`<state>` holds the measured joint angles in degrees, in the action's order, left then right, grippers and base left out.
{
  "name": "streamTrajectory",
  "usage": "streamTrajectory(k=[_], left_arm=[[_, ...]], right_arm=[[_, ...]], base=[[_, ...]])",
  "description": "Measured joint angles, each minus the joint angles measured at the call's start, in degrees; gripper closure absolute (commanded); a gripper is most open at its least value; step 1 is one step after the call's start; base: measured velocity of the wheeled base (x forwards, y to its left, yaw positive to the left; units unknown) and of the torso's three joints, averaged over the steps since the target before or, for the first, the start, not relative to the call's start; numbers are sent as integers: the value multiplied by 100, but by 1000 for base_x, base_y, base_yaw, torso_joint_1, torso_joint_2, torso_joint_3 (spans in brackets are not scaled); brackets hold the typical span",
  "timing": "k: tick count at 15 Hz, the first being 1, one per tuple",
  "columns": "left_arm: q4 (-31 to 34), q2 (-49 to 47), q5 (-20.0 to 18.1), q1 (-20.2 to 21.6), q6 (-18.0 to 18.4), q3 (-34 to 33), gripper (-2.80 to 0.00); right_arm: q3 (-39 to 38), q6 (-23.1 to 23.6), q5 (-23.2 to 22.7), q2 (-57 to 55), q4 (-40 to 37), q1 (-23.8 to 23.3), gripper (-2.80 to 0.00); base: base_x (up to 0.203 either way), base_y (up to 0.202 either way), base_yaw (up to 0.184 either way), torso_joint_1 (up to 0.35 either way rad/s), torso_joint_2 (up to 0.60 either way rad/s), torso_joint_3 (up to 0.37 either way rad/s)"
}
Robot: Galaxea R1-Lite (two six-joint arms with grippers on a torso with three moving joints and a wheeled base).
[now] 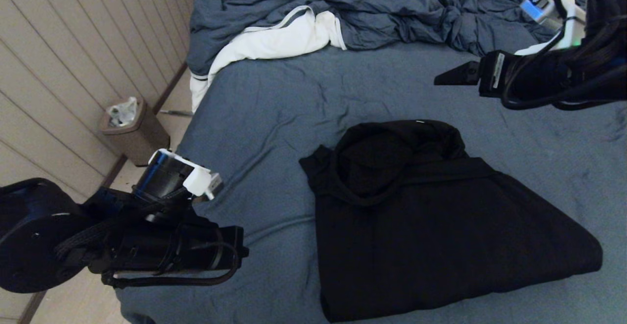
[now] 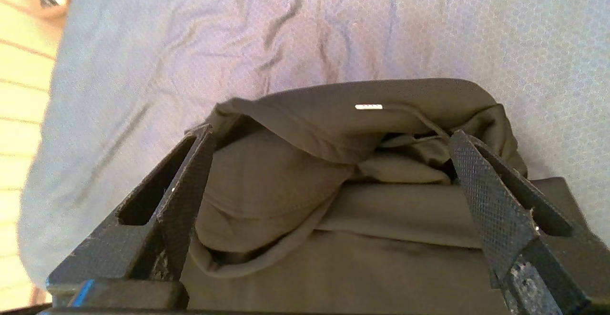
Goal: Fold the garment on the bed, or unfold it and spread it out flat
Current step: Unfold the black sweatshirt
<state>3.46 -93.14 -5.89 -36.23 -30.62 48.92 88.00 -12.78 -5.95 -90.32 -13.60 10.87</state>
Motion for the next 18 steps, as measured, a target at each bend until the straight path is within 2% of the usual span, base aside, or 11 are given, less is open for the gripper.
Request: streamTrajectory(k=[3,4,9,12,16,17,18], left_arm=[[-265,-302,9,-117,-5,20,0],[-494,-400,22,-183,3,17,0],[-978,-941,33,-492,-3,113,0],[-1306,-1191,38,-605,-141,173,0],[-1971,-1300,-56,-729,-702,210,0],[-2126,-1332,-90,-732,-743,228,-280],[-2161,-1369,-124,-734,-797,281,-280]], right_arm=[[-147,308,-305,49,42,-22,-280],[-179,325,-391,63,49,-53,0],[-228,350,-539,91,51,-133,0],[-230,351,-567,101,49,-148,0],[-222,352,-557,102,51,-144,0],[-222,352,-558,102,48,-132,0],[-226,352,-557,99,51,-133,0]], base=[[0,0,0,0,0,0],[0,0,0,0,0,0],[0,0,0,0,0,0],[0,0,0,0,0,0],[0,0,0,0,0,0],[0,0,0,0,0,0],[0,0,0,0,0,0]])
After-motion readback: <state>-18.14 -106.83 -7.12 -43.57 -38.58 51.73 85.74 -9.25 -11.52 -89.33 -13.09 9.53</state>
